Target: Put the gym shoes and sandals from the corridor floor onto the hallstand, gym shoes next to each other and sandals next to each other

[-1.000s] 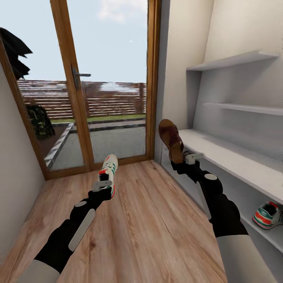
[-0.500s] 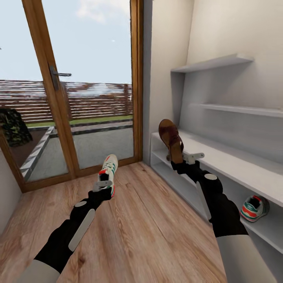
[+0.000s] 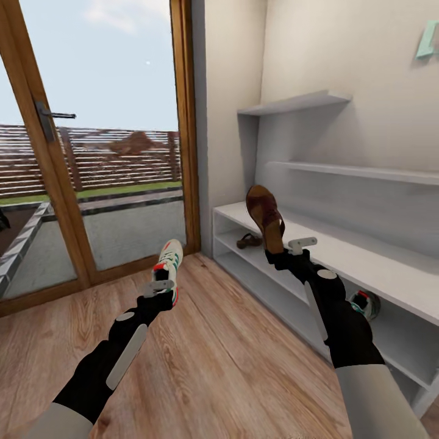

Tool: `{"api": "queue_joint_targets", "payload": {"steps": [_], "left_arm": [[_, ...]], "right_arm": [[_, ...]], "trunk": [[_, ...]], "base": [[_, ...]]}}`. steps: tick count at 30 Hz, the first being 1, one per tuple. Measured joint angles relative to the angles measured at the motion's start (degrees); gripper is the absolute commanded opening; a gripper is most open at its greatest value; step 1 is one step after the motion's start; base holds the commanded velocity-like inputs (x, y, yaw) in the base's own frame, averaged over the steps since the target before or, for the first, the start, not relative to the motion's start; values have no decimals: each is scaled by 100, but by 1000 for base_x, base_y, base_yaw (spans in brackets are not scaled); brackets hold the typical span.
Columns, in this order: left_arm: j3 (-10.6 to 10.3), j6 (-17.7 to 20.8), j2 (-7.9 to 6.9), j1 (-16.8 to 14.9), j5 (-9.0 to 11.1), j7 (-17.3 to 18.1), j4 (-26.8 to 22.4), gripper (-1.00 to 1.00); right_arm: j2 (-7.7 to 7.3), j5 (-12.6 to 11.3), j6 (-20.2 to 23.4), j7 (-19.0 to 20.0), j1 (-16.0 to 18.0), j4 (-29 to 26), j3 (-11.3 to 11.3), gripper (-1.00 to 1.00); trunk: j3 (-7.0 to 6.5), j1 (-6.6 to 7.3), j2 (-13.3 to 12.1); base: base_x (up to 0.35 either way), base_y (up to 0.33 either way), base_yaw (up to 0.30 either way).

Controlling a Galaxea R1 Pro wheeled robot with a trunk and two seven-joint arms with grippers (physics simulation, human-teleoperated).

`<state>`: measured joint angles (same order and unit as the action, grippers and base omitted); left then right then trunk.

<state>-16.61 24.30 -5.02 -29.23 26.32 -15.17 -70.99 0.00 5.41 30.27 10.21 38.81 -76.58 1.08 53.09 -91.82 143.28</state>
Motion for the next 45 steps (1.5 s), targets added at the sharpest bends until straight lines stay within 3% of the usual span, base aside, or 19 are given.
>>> {"api": "queue_joint_targets", "payload": {"steps": [19, 45], "left_arm": [[0, 0, 0, 0, -3, 0, 0, -100], [-2, 0, 0, 0, -2, 0, -1, -100]], "right_arm": [[0, 0, 0, 3, 1, 0, 2, -100], [0, 0, -1, 3, 3, 0, 4, -100]], "trunk": [[-53, 0, 0], [-125, -1, 0]], "base": [[-50, 85, -253], [47, 85, -253]]}}
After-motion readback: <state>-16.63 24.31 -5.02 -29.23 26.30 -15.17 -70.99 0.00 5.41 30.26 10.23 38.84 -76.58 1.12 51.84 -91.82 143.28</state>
